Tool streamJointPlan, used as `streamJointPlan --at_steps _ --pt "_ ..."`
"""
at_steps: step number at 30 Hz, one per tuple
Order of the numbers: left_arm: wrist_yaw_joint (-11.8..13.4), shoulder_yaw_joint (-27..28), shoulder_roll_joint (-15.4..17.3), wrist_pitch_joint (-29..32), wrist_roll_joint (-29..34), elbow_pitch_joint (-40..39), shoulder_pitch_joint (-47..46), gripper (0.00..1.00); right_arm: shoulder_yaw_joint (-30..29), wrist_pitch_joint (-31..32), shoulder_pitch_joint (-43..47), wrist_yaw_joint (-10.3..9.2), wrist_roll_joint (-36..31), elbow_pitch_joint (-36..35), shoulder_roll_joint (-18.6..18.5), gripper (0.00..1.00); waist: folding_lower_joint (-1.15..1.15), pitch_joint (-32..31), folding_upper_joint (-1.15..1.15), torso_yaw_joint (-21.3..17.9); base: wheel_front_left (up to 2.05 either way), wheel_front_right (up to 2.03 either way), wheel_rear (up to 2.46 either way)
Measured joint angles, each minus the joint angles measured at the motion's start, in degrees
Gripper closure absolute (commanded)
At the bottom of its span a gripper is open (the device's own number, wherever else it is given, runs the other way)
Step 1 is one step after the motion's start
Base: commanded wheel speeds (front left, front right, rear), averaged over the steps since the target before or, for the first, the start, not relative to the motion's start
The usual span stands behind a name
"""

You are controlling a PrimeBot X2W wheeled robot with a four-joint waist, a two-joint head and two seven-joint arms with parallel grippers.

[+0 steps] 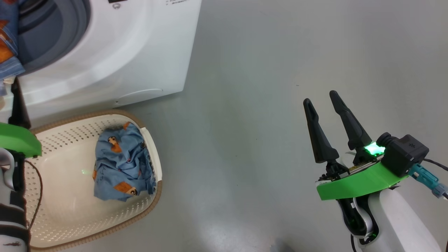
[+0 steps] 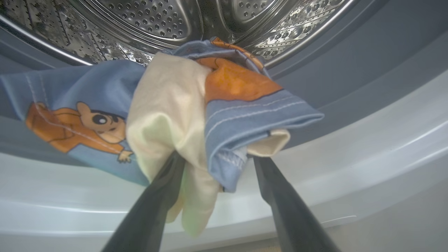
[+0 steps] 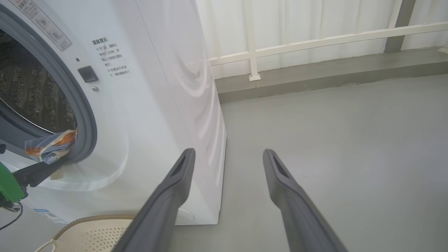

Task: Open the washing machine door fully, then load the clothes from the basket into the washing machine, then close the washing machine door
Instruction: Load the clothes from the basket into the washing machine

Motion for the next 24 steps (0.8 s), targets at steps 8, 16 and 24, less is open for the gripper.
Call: streamJointPlan --at_steps 8,16,24 --pt "0.57 0.14 0.57 0.3 0.0 -0.05 0.0 1.0 -0.1 0.0 0.04 0.0 0.0 -0.01 0.62 0.0 0.0 -0.31 0.0 0.08 0.0 0.0 0.0" --pt "0.57 0.36 0.47 0.49 -0.01 -6.26 -0.03 1.0 -0.26 0.0 0.05 0.0 0.0 -0.03 1.0 0.0 0.01 -0.39 0.0 0.92 0.0 0.0 0.0" --pt "0.49 -1.49 0.16 0.48 0.47 -7.28 -4.31 1.0 0.04 0.0 0.03 0.0 0.0 -0.07 1.52 0.0 0.01 0.71 0.0 1.3 0.0 0.0 0.0"
